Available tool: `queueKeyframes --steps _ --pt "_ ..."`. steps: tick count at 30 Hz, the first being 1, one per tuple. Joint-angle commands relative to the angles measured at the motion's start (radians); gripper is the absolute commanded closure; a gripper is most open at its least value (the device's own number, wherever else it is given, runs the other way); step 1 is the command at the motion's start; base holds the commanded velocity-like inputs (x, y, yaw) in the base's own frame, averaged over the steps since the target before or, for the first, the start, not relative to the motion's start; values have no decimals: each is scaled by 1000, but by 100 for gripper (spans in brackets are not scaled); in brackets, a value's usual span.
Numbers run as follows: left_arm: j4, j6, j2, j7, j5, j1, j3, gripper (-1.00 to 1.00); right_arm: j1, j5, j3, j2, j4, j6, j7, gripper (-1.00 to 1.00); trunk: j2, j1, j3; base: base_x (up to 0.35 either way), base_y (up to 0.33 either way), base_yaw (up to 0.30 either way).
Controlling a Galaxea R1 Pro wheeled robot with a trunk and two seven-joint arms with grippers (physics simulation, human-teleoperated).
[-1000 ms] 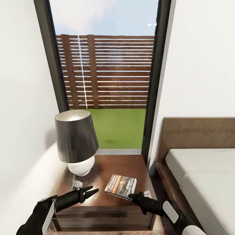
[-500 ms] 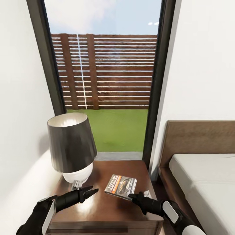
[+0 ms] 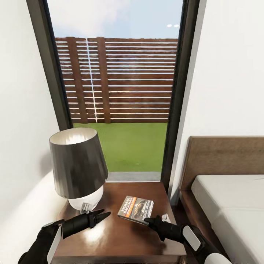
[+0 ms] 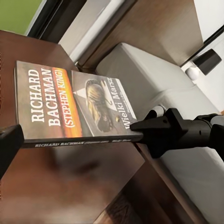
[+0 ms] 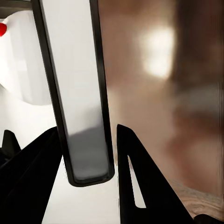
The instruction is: In the bedroom, move the book from the bed onto either nightstand, and place the two sandals side by side next to the bed.
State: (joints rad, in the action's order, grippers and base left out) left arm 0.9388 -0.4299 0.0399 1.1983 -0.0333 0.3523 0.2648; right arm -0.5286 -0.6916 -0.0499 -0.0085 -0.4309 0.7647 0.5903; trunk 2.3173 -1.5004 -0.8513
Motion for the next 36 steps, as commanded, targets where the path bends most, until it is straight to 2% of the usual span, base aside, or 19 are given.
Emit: queueKeyframes --steps 1,22,36 --pt "0 -10 0 3 -4 1 1 -100 -1 -2 -5 0 0 7 2 100 8 -4 -4 0 0 0" --pt "0 -10 0 3 -4 1 1 -100 0 -2 -5 -1 0 7 2 100 155 -84 -70 0 0 0" --pt "0 -10 0 3 -4 1 1 -100 0 -4 -6 -1 -1 7 3 100 155 -84 -70 0 0 0"
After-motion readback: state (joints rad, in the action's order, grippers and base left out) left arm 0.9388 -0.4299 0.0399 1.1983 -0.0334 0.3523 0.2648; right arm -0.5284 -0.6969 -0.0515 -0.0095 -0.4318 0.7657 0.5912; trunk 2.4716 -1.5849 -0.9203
